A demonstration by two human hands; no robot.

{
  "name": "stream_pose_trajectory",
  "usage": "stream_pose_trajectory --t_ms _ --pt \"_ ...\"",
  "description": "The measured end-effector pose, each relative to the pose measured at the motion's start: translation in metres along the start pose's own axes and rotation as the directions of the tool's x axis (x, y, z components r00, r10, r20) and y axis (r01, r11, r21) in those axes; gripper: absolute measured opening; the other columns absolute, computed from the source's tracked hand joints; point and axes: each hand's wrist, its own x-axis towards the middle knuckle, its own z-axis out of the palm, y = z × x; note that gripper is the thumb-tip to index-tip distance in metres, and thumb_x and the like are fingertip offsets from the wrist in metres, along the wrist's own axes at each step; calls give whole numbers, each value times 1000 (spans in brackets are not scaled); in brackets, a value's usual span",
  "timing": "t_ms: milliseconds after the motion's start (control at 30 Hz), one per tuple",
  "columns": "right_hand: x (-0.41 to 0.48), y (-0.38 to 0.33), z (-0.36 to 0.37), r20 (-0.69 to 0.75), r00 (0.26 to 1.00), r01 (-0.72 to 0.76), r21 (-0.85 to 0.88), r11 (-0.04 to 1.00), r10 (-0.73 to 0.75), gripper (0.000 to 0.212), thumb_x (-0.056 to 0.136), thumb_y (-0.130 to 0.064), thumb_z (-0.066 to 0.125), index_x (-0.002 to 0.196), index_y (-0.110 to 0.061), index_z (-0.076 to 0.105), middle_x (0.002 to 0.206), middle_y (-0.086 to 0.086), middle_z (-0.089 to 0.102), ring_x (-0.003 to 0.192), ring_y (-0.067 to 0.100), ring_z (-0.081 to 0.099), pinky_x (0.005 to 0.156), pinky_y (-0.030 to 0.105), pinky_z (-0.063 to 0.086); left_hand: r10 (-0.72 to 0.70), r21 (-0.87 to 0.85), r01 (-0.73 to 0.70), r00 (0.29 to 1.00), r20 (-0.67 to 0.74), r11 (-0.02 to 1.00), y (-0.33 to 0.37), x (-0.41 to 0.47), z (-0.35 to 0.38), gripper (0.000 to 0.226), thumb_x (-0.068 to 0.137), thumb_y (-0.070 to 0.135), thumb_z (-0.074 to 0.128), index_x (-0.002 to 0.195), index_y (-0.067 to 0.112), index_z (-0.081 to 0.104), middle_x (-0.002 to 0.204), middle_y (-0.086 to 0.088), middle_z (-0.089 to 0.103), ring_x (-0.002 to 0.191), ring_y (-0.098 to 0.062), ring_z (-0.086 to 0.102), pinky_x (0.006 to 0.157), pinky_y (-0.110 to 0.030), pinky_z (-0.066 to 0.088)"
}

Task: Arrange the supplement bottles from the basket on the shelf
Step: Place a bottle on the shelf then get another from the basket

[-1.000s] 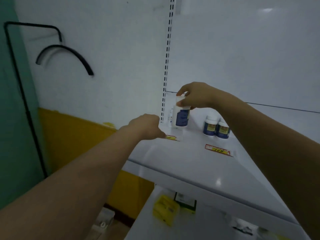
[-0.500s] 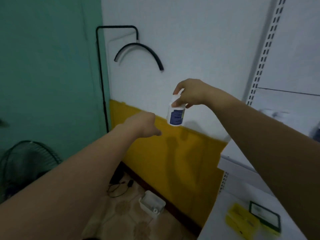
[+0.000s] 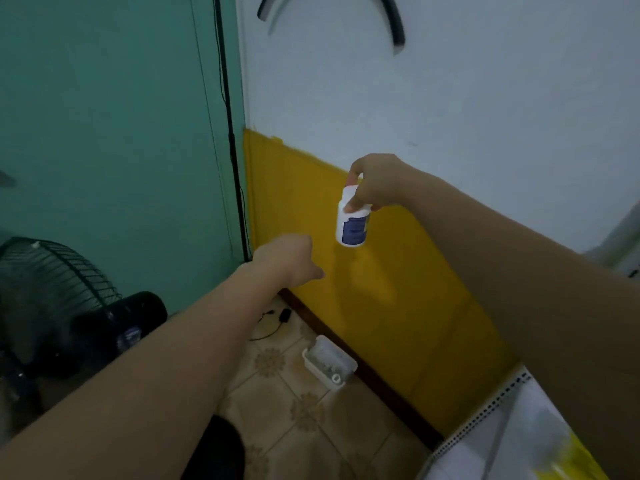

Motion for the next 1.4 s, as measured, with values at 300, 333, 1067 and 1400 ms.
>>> stream_pose_trajectory --t_ms 300,333,1067,1400 --pt "137 78 82 141 985 -84 -122 989 101 48 84 -28 71 122 -2 59 123 15 60 112 30 57 89 38 48 19 33 -23 995 99 999 -24 144 67 31 85 39 63 78 16 43 95 -10 56 91 -28 56 79 -45 51" --pt "150 89 94 163 979 -107 -115 988 125 48 84 -27 71 123 -2 57 123 16 60 112 30 57 89 39 48 27 30 -31 993 114 999 -28 161 78 29 85 40 63 84 15 47 97 -10 56 92 -28 56 79 -46 50" --pt "328 369 620 381 847 -437 102 894 371 45 85 -11 69 126 -3 55 130 21 54 117 35 53 95 44 46 39 68 -76 896 443 995 -167 412 516 46 90 39 55 124 9 45 120 -13 51 111 -29 51 86 -39 45" --pt "361 450 861 336 889 -370 132 920 309 46 90 -12 61 134 -11 49 138 11 48 125 25 47 98 28 40 -24 124 -45 863 504 991 -244 452 740 59 88 41 57 135 11 38 129 -13 45 119 -31 45 92 -44 43"
